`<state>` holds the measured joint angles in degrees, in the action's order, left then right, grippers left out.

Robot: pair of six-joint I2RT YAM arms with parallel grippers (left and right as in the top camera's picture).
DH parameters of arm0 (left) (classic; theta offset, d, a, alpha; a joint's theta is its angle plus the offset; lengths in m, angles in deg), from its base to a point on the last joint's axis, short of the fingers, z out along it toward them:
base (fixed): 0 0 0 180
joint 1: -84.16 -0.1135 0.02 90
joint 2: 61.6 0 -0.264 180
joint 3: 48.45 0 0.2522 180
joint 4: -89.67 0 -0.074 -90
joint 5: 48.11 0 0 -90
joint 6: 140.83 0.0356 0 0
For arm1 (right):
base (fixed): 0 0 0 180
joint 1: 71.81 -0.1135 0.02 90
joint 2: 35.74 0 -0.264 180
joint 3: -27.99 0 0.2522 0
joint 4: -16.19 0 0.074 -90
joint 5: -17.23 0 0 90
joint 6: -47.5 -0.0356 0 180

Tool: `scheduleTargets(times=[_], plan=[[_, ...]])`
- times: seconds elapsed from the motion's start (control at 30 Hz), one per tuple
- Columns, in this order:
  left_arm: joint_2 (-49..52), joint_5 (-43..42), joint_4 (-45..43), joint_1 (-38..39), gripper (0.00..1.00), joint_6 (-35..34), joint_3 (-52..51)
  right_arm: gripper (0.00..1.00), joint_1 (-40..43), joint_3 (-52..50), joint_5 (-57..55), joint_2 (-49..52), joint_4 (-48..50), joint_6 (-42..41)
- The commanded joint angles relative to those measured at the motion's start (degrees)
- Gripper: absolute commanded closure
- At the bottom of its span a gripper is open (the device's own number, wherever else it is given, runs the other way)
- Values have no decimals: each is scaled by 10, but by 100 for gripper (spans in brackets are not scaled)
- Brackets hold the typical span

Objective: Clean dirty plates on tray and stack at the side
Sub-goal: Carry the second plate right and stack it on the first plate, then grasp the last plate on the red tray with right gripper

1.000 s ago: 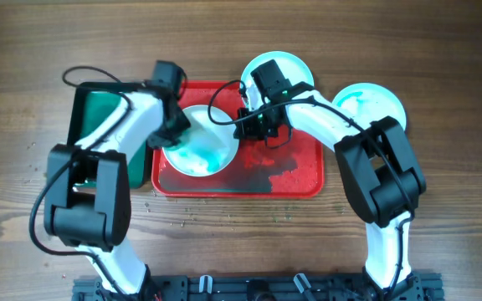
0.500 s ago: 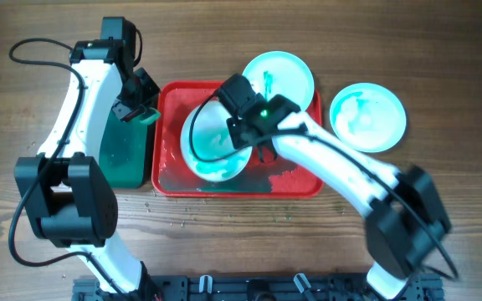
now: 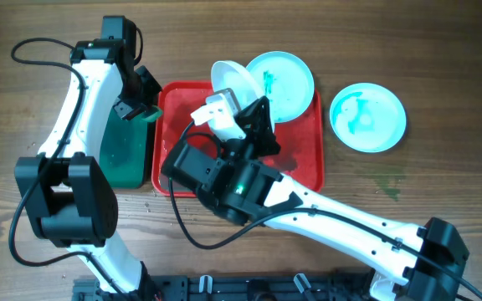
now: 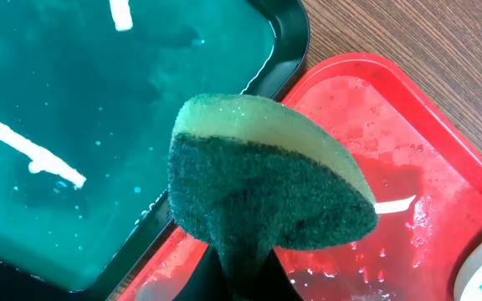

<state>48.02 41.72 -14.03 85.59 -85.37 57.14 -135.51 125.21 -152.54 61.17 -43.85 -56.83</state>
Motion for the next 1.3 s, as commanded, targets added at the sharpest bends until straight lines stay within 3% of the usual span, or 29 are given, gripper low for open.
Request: scheduleTargets(times=[0.0, 0.03, 0.1, 0.27, 0.37, 0.47, 0.57, 0.7, 0.87, 0.9, 0.93, 0.97, 1.07, 1.13, 1.17, 1.27], plan=[[0, -16, -4, 4, 96, 7, 0, 96, -1, 12, 94, -8, -1, 37], [0, -31, -3, 10, 96, 6, 0, 96, 1, 12, 234, -8, 1, 67], [0, -56, -3, 22, 96, -21, 0, 96, 14, 12, 336, -8, -19, 49], [0, -54, -13, 43, 96, -37, 0, 96, 116, 13, 364, -52, -103, -103], [0, -54, -15, 45, 96, -37, 0, 96, 254, 13, 545, -109, -110, -103], [0, -54, -15, 45, 96, -36, 0, 96, 451, 13, 676, -123, -123, -100], [0, -56, -18, 45, 96, -37, 0, 96, 630, 13, 760, -101, -114, -101], [0, -56, -33, 45, 96, -36, 0, 96, 762, 12, 787, -28, -126, -96], [0, -56, -38, 52, 96, -34, 0, 96, 782, 12, 777, 110, -130, -97], [0, -56, -38, 53, 96, -34, 0, 92, 782, 12, 777, 133, -129, -95], [0, -56, -38, 54, 96, -32, 0, 79, 782, 12, 795, 149, -133, -65], [0, -56, -38, 54, 96, -32, 0, 74, 782, 12, 814, 152, -140, -42], [0, -56, -38, 54, 96, -32, 0, 68, 781, 50, 848, 138, -173, -19], [0, -56, -39, 54, 96, -32, 0, 62, 758, 92, 1031, 131, -169, 104], [0, -55, -38, 54, 96, -32, 0, 60, 732, 103, 1065, 131, -153, 110], [0, -54, -37, 55, 96, -32, 0, 59, 635, 91, 1008, 141, -70, 50]])
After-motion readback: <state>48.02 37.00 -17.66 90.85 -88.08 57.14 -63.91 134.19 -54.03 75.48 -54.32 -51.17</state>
